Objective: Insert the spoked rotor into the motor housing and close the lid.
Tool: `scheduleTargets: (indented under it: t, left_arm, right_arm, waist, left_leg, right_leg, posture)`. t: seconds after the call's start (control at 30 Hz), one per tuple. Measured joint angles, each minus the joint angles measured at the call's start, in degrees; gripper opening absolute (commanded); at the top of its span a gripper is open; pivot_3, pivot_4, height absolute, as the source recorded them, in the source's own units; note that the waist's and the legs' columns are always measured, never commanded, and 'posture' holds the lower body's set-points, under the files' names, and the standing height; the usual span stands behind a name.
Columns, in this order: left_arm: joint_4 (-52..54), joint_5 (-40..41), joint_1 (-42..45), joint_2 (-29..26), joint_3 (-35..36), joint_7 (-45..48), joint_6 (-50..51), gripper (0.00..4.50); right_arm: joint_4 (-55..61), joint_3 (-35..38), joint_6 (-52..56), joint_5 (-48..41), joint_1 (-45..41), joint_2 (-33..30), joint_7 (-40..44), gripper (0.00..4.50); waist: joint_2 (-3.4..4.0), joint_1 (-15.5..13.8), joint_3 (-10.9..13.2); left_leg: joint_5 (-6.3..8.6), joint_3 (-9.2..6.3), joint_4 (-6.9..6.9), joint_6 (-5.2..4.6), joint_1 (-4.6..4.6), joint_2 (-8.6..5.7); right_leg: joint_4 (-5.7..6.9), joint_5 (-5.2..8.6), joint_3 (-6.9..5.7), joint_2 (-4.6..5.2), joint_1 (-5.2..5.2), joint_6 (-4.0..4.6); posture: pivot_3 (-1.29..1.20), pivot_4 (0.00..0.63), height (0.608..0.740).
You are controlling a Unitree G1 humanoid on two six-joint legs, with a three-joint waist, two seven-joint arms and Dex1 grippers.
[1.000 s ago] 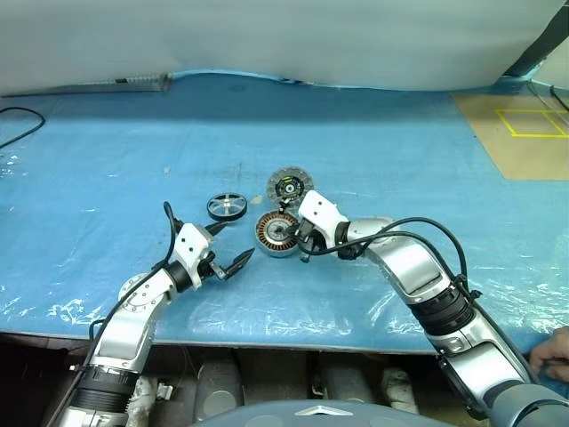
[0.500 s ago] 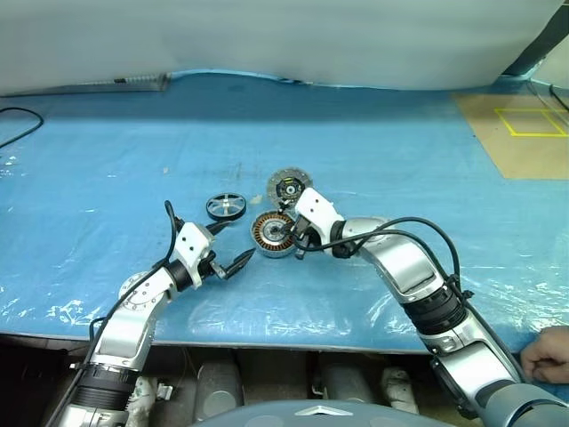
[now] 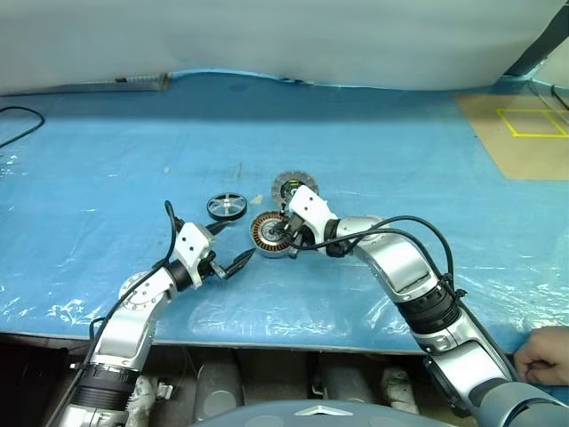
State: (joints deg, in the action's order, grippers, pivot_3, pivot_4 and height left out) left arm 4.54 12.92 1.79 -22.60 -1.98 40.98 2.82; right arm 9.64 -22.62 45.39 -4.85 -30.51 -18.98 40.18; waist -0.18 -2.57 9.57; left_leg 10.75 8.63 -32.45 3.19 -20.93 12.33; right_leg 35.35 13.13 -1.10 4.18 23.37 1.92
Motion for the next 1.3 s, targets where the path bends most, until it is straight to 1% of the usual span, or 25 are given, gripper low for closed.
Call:
scheduleTargets:
  t: [0.3, 0.53, 0.67, 0.8, 1.3]
  left_arm:
    - [-0.3, -0.1, 0.0, 0.0, 0.0, 0.0, -0.1, 4.50]
    - [-0.3, -0.1, 0.0, 0.0, 0.0, 0.0, -0.1, 4.50]
    - [-0.3, -0.1, 0.1, 0.0, 0.0, 0.0, -0.1, 4.50]
    - [-0.3, -0.1, 0.1, 0.0, 0.0, 0.0, 0.0, 4.50]
    - [-0.3, -0.1, 0.0, 0.0, 0.0, 0.0, 0.0, 4.50]
  right_arm:
    - [-1.2, 0.0, -0.1, 0.0, -0.3, 1.9, -0.6, 0.03]
    - [-0.7, 2.3, 0.9, -0.1, -0.3, -0.1, -0.6, 0.03]
    - [-0.6, 2.3, 1.2, -0.1, -0.3, -1.1, -0.5, 0.03]
    - [0.3, 2.1, 1.2, -0.1, -0.2, -2.0, 0.1, 0.03]
    - [0.3, -0.4, 0.9, -0.1, 0.5, -2.2, 0.7, 0.03]
  waist:
    - [0.00, 0.0, 0.0]
    - [0.00, 0.0, 0.0]
    - [0.00, 0.0, 0.0]
    - [0.00, 0.0, 0.0]
    - [0.00, 0.0, 0.0]
  left_leg:
    - [0.00, 0.00, 0.01, 0.00, -0.02, 0.00]
    - [0.00, 0.00, 0.01, 0.00, -0.01, 0.00]
    - [0.00, 0.00, 0.01, 0.00, -0.01, 0.00]
    - [0.00, 0.00, 0.01, 0.00, -0.01, 0.00]
    - [0.00, 0.00, 0.01, 0.00, -0.01, 0.00]
  right_leg:
    - [0.00, 0.00, 0.00, 0.00, 0.02, 0.00]
    - [0.00, 0.00, 0.00, 0.00, 0.02, 0.00]
    - [0.00, 0.00, 0.00, 0.00, 0.02, 0.00]
    - [0.00, 0.00, 0.00, 0.00, 0.02, 0.00]
    - [0.00, 0.00, 0.00, 0.00, 0.03, 0.00]
  posture:
    - [0.00, 0.150, 0.740]
    - [0.00, 0.150, 0.740]
    - [0.00, 0.150, 0.740]
    - [0.00, 0.150, 0.740]
    - [0.00, 0.150, 0.740]
